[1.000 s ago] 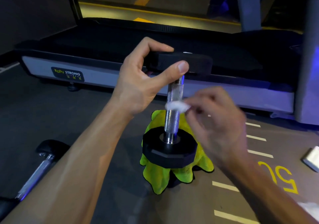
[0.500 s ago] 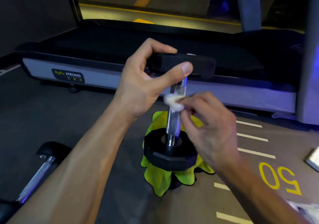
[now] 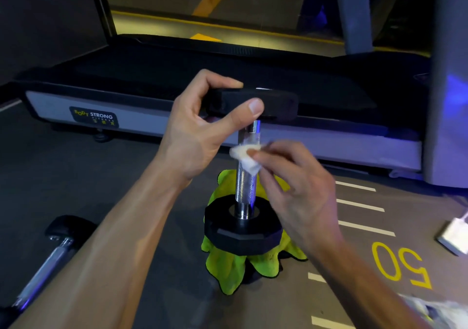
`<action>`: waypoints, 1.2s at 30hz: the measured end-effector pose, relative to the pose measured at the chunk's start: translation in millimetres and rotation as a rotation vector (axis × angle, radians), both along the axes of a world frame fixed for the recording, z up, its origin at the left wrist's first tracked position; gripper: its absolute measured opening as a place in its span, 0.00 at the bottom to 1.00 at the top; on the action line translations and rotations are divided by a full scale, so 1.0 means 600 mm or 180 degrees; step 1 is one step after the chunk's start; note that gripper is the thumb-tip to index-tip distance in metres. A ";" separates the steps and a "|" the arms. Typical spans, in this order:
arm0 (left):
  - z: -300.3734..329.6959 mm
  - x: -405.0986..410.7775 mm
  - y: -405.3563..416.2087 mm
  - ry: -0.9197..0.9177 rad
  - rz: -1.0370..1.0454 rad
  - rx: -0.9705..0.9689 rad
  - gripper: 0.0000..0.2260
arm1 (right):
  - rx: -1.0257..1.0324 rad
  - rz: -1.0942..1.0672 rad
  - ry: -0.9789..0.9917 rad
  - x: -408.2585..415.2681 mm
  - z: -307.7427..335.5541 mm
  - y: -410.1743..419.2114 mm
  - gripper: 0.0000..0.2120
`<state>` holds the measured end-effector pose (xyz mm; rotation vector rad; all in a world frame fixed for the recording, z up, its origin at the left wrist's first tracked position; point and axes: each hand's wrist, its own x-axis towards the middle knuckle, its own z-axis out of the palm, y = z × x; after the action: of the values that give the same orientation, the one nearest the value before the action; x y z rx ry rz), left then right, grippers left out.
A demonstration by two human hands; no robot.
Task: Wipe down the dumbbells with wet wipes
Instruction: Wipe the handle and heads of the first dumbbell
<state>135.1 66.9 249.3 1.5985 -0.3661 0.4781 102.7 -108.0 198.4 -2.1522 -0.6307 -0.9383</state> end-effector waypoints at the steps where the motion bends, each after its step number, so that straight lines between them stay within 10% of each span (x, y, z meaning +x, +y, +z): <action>1: 0.000 0.000 -0.001 0.0008 -0.0010 -0.0030 0.14 | -0.0012 -0.0030 -0.0096 0.012 0.015 0.002 0.08; 27: 0.006 -0.012 0.001 -0.0035 0.0097 0.0125 0.16 | -0.1725 -0.0353 -0.0149 -0.009 0.014 0.021 0.21; 36: 0.008 -0.021 -0.010 -0.0114 -0.0034 0.0131 0.15 | -0.0799 0.0116 0.0588 -0.037 -0.009 -0.050 0.13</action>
<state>122.7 60.7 254.4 1.6287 -0.4137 0.4942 80.8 -138.0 193.2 -2.4057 -0.7242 -0.6591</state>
